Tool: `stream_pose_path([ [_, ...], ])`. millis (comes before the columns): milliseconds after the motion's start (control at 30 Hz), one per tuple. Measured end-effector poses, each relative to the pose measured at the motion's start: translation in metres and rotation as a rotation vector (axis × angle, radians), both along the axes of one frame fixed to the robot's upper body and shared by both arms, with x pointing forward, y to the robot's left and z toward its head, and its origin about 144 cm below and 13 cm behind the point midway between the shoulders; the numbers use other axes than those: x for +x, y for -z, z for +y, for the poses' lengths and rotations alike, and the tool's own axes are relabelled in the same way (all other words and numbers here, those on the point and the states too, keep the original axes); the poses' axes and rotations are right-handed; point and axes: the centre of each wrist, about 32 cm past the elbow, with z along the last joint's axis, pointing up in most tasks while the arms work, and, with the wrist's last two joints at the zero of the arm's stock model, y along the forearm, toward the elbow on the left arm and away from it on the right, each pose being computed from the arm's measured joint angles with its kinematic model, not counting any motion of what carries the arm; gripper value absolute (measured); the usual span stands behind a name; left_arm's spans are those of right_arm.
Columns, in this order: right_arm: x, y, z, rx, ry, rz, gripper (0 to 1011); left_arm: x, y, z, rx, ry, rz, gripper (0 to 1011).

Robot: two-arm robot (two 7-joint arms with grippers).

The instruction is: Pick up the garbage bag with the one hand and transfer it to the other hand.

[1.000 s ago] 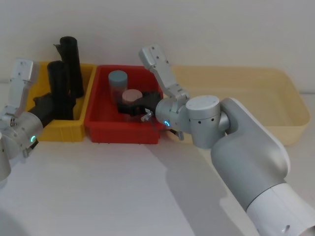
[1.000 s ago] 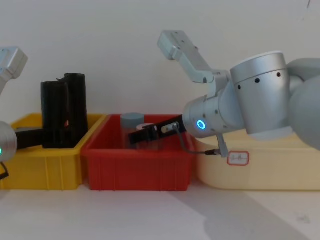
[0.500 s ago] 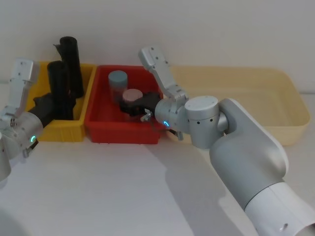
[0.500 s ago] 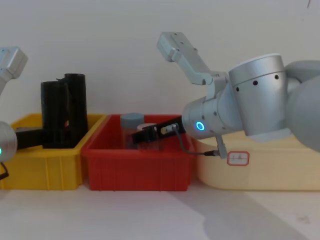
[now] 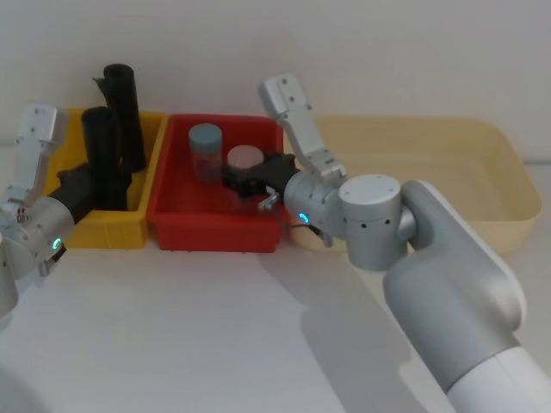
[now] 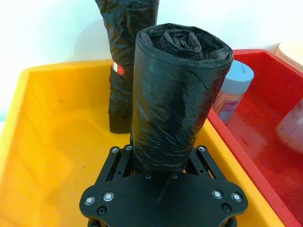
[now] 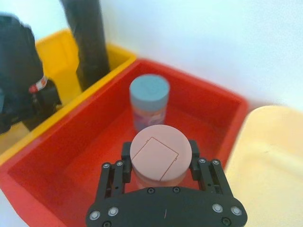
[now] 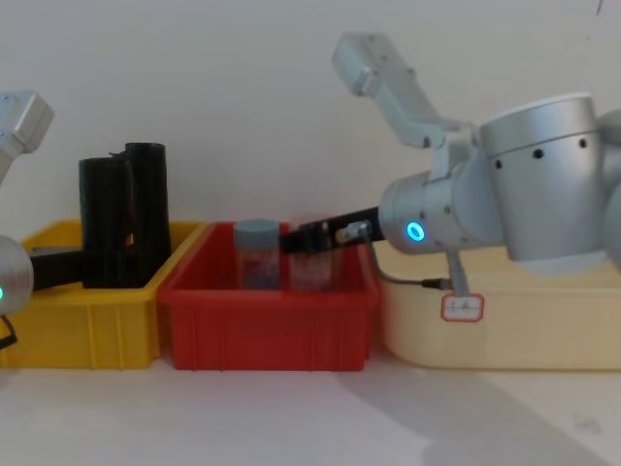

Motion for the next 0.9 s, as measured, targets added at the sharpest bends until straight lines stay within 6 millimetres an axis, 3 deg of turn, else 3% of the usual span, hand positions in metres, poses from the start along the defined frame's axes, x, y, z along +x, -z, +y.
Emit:
stream_pose_path([
  [900,-0.055,-0.031,-0.038,0.054,0.327,-0.292,663,0.0,0.0,0.0,0.0,0.0,0.001,393],
])
